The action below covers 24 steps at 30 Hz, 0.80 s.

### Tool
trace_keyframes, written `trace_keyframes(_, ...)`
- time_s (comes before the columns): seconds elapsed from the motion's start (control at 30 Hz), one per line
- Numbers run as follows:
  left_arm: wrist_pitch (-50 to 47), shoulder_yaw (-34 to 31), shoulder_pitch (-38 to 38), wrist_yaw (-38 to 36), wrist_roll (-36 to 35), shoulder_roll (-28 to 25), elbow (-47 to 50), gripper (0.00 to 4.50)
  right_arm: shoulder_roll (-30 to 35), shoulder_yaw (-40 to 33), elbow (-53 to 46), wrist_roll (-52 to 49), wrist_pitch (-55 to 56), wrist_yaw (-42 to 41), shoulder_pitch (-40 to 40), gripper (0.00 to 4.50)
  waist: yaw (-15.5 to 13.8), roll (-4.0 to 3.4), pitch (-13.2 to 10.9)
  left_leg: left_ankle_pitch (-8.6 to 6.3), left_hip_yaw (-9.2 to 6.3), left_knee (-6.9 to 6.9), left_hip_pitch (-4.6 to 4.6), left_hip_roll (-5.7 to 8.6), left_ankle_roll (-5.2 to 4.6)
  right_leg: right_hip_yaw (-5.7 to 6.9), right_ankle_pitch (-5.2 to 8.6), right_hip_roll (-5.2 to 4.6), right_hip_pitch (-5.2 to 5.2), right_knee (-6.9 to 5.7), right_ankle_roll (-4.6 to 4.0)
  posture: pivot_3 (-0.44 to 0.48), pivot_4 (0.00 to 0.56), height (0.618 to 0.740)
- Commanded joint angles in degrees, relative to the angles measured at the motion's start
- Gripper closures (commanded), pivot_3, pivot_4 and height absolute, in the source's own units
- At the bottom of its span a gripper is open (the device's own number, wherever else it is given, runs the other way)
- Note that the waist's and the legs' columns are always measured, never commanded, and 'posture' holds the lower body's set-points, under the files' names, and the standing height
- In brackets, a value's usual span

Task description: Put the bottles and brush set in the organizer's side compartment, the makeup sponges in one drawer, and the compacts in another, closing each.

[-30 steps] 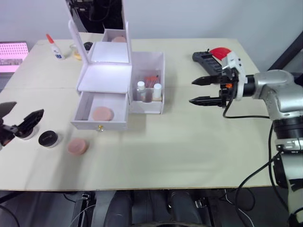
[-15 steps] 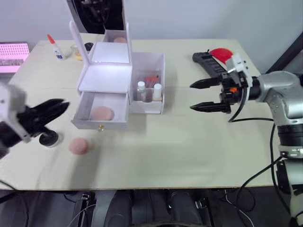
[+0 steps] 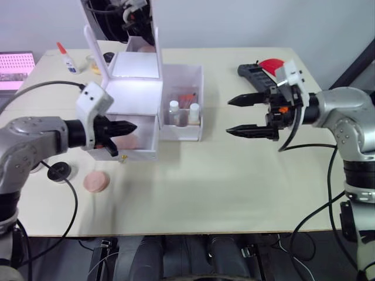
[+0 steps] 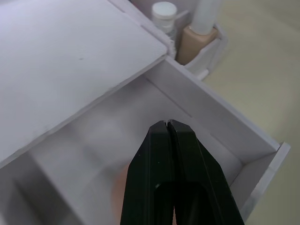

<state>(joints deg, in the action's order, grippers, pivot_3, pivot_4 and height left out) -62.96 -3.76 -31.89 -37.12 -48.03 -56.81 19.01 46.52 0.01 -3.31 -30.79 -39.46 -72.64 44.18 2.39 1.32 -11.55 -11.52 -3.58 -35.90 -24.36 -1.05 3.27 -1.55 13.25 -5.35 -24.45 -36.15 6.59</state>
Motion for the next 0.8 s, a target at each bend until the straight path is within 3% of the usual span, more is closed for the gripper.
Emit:
trace_keyframes(0.03, -2.2, 2.4, -2.6, -2.6, 0.7, -0.4, 0.2, 4.43, 0.7, -2.6, -3.0, -1.8, -0.8, 1.6, 0.3, 0.0, 0.1, 0.0, 0.0, 0.0, 0.0, 0.0, 0.0, 0.0, 0.0, 0.0, 0.0, 0.0, -0.01, 0.0, 0.0, 0.0, 0.15, 0.74)
trace_keyframes(0.47, -4.3, 11.4, -7.0, -8.2, 8.1, -2.6, -0.8, 4.43, 0.6, -4.4, -9.5, -9.7, -6.1, 2.6, 2.5, 0.0, 0.0, 0.0, 0.0, 0.0, -0.03, -0.03, -0.01, 0.0, 0.0, 0.0, 0.01, 0.0, -0.01, -0.02, -0.01, 0.0, 0.15, 0.74)
trace_keyframes(0.8, -3.0, 8.5, -4.0, -12.8, 11.6, -9.2, -1.0, 4.43, 1.2, -3.9, -8.0, -8.8, -3.8, 1.8, 1.6, 0.0, 0.1, -0.01, 0.0, 0.0, -0.04, 0.02, 0.0, 0.0, 0.0, 0.0, 0.02, 0.01, -0.03, -0.03, -0.01, 0.0, 0.15, 0.74)
